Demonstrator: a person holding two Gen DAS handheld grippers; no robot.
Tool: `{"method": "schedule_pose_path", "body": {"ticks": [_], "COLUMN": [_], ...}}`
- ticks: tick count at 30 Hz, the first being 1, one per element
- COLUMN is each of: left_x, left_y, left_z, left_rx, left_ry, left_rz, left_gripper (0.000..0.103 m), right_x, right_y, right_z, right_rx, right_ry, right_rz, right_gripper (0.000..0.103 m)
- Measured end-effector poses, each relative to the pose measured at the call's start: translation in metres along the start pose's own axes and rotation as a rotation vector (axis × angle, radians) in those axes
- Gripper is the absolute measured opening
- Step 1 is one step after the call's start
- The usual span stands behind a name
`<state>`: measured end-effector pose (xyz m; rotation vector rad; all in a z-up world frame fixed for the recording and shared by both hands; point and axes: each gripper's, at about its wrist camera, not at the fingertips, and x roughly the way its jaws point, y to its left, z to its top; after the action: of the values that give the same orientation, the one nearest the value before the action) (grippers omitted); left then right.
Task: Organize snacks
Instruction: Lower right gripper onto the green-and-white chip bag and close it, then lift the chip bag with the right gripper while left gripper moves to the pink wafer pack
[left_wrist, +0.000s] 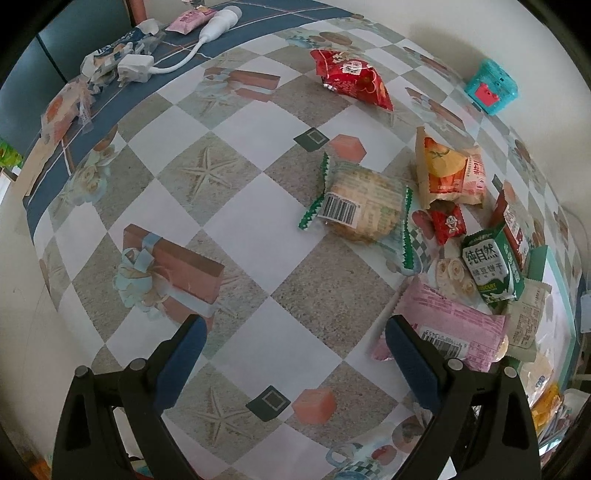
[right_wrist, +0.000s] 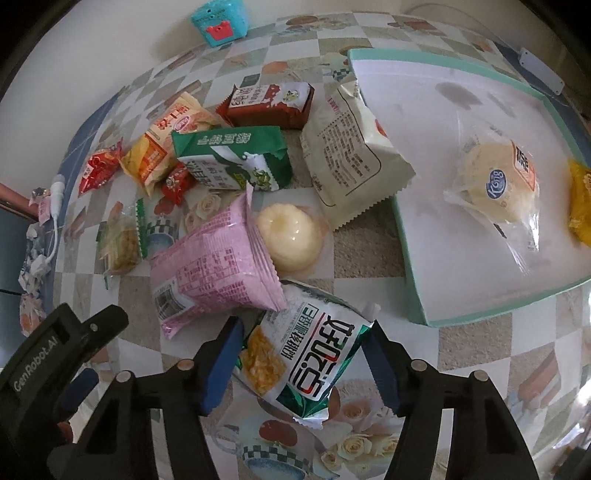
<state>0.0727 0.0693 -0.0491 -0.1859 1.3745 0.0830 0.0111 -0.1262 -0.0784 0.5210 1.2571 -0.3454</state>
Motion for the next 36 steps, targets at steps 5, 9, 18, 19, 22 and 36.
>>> {"method": "schedule_pose_path", "body": {"ticks": [5,9,18,19,22,36], "left_x": [0.000,-0.001,-0.001,-0.001,0.001,0.029], "left_y": [-0.001,-0.001,-0.009,-0.011,-0.017,-0.041], "left_z": [0.000,-0.001,-0.002,-0.001,0.000,0.041], "left_rx": [-0.003,0.004,0.042,0.048,0.060,-0.010], "left_ry": [-0.001,-0.003,-0.006,-0.006,-0.009,-0.084], "left_rz": [-0.003,-0.006,-0.009,-0.009,-0.012,-0.018], "left_gripper": [0.097,0.097,0.097,0.097,0.097,0.097], "right_x": [-0.007,-0.009,-0.036,-0.038,-0.044,-0.083], "right_y": [-0.018,-0.025,-0.043,-0.046,-0.051,-0.083], "right_z": [-0.001,0.001,0.007,0.008,0.011,0.020], "right_rx": [0.040,0.039,0.063,0.066,0.087,0.182], "right_ry": [0.010,0.010,-0.041,-0.045,-0.060,-0.194], "right_rz": [0.018,0.017,0.056,0.057,0.065,0.047], "right_gripper": [0.061,0.060,0.060,0.060,0.060,0.060]}}
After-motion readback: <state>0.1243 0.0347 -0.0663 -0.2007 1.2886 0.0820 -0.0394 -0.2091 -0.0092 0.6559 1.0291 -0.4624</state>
